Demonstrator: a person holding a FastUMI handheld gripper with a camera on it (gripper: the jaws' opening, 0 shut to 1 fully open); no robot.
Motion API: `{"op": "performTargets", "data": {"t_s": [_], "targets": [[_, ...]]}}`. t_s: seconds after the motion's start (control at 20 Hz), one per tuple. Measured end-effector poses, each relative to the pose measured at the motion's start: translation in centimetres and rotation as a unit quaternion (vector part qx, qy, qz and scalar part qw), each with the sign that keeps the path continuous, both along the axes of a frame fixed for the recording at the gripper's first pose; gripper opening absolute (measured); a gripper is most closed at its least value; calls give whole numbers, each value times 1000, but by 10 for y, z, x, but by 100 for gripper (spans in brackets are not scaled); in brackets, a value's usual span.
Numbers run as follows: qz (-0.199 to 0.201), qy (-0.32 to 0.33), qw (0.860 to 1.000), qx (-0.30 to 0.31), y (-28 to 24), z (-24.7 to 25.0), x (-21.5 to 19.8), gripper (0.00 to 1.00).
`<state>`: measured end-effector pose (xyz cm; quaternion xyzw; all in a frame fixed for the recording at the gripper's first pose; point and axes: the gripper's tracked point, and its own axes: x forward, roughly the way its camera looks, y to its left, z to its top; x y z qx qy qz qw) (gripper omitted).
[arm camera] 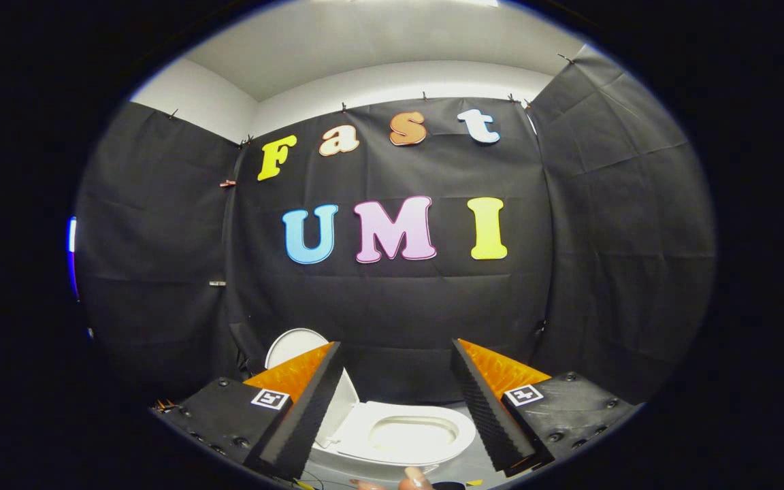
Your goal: Open the toilet lid.
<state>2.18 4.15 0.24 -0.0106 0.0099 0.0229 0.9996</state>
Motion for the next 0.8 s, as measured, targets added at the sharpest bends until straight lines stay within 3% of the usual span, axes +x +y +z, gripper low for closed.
{"op": "performTargets", "data": {"t_s": [0.8], "targets": [[0,-17,1000,23,-16,14,-8,99]]}}
